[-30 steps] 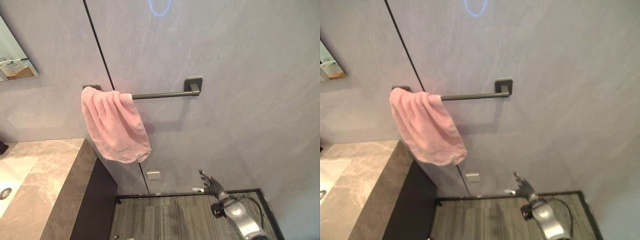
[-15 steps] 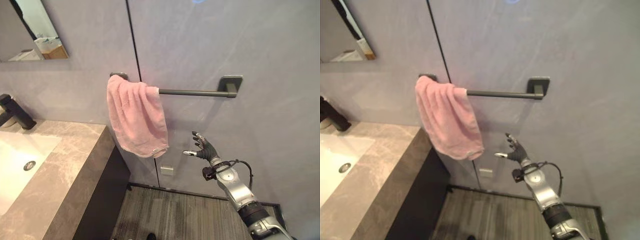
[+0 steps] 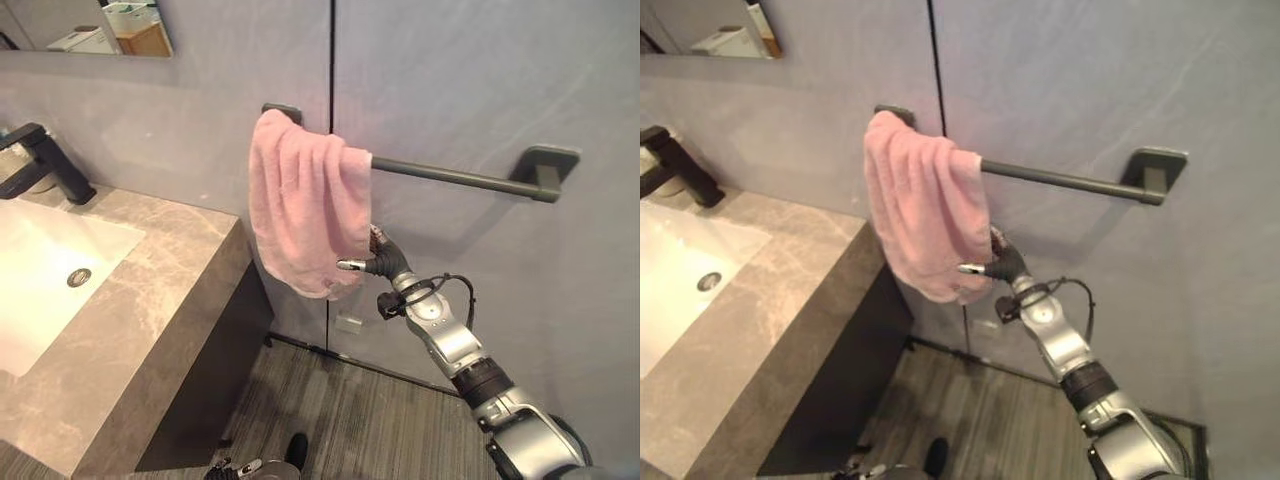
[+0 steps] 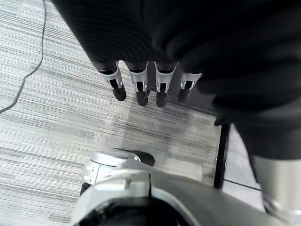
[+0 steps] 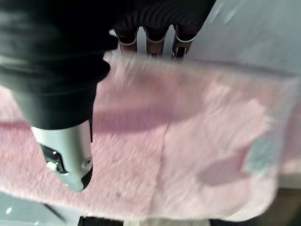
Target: Put brush and paste in cup on sink, flatten towel.
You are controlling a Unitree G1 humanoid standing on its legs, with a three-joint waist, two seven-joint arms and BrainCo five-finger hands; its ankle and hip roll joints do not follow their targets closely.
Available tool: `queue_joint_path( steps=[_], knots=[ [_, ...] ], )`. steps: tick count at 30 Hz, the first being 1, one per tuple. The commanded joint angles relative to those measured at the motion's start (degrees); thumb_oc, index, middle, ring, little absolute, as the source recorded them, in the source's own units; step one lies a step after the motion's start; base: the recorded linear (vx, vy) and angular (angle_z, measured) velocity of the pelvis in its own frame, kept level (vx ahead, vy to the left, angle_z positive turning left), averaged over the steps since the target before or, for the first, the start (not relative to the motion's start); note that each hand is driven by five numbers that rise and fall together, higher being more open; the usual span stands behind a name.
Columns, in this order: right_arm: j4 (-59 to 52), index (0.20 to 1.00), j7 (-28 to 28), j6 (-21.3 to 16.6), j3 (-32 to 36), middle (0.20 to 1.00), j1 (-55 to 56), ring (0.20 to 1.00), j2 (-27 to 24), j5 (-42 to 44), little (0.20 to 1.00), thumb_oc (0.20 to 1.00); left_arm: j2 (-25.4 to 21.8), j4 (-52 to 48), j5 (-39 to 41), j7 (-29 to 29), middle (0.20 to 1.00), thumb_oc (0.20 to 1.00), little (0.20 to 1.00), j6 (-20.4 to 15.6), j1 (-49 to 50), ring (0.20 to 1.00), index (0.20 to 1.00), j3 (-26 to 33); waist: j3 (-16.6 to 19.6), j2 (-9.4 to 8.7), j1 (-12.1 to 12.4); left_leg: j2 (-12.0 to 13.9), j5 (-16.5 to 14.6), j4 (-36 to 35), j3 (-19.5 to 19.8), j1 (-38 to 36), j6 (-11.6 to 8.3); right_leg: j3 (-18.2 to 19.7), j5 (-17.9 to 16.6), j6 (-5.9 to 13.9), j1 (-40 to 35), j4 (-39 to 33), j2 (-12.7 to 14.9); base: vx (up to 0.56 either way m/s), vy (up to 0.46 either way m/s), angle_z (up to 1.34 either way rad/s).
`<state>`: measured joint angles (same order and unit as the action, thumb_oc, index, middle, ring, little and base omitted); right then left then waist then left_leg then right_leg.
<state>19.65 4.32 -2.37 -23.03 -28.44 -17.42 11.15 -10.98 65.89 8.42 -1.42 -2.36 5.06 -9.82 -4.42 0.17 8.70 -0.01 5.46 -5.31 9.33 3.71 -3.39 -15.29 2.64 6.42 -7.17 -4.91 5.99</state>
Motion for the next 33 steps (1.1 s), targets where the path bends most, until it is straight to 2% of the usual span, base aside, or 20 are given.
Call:
queue_joint_path(
  steps=[1, 12, 13, 14, 15, 16, 33],
  knots=[
    [-0.8, 1.0, 1.3, -2.9, -0.5, 1.0, -4.4, 1.0, 0.9, 1.9, 1.0, 1.0, 0.4, 4.1, -1.0, -0.7, 1.0, 1.0, 1.0, 0.6, -1.1, 1.0, 1.0, -3.6, 0.0, -1.37, 0.6, 1.3, -9.3, 3.4, -3.0, -2.3, 0.56, -0.1, 2.7, 1.84, 2.7, 2.6, 3.8, 0.02, 0.014, 0.13],
    [-1.7, 1.0, 1.7, -3.0, -3.1, 1.0, -8.0, 1.0, 2.7, 1.8, 1.0, 1.0, 0.4, 4.5, -1.8, -2.2, 1.0, 1.0, 1.0, 0.9, -0.9, 1.0, 1.0, -3.8, 0.5, -1.35, 1.5, 1.2, -9.5, 3.3, -2.5, -3.2, 0.55, -0.8, 2.8, 1.78, 1.6, 2.3, 4.0, 0.01, 0.003, 0.03],
    [-1.7, 0.928, 1.7, -3.0, -3.1, 0.928, -8.0, 0.928, 2.7, 1.8, 0.928, 0.928, 0.4, 4.5, -1.8, -2.2, 1.0, 1.0, 1.0, 0.9, -0.9, 1.0, 1.0, -3.8, 0.5, -1.35, 1.5, 1.2, -9.5, 3.3, -2.5, -3.2, 0.54, -0.8, 2.8, 1.78, 1.6, 2.3, 4.0, 0.0, 0.0, 0.0],
    [-1.7, 0.661, 1.9, -3.0, -3.0, 0.661, -8.2, 0.661, 2.8, 1.7, 0.661, 0.661, 0.4, 4.5, -1.9, -2.3, 1.0, 1.0, 1.0, 0.9, -0.9, 1.0, 1.0, -3.8, 0.5, -1.39, 1.6, 1.2, -9.5, 3.3, -2.5, -3.3, 0.56, -0.8, 2.8, 1.77, 1.5, 2.3, 4.0, 0.0, 0.0, 0.0],
    [-1.9, 0.294, 2.3, -2.9, -2.9, 0.294, -8.4, 0.294, 2.7, 1.3, 0.294, 0.294, 0.4, 4.4, -1.8, -2.4, 1.0, 1.0, 1.0, 0.9, -0.9, 1.0, 1.0, -3.7, 0.5, -1.39, 1.6, 1.1, -9.5, 3.2, -2.5, -3.3, 0.57, -0.9, 2.8, 1.76, 1.5, 2.3, 4.0, 0.0, 0.0, 0.0],
    [-2.7, 0.2, 3.2, -3.0, -2.4, 0.2, -8.1, 0.2, 2.3, 0.1, 0.2, 0.2, 0.3, 4.4, -2.0, -2.7, 1.0, 1.0, 1.0, 0.9, -0.9, 1.0, 1.0, -3.6, 0.6, -1.38, 1.5, 1.1, -9.5, 3.2, -2.5, -3.4, 0.58, -1.0, 2.8, 1.78, 1.4, 2.3, 4.0, 0.0, 0.0, 0.0],
    [-7.9, 0.2, 4.1, -3.3, 3.5, 0.2, 0.4, 0.2, -0.4, -1.6, 0.2, 0.2, 0.8, 5.0, -3.9, -3.1, 1.0, 1.0, 1.0, 1.3, -0.3, 1.0, 1.0, -2.1, 1.1, -0.3, -1.0, 1.4, -9.9, 2.8, -4.1, -4.9, 0.69, -0.1, 2.9, 1.72, 0.9, 2.1, 4.1, 0.0, 0.0, 0.0]
  ],
)
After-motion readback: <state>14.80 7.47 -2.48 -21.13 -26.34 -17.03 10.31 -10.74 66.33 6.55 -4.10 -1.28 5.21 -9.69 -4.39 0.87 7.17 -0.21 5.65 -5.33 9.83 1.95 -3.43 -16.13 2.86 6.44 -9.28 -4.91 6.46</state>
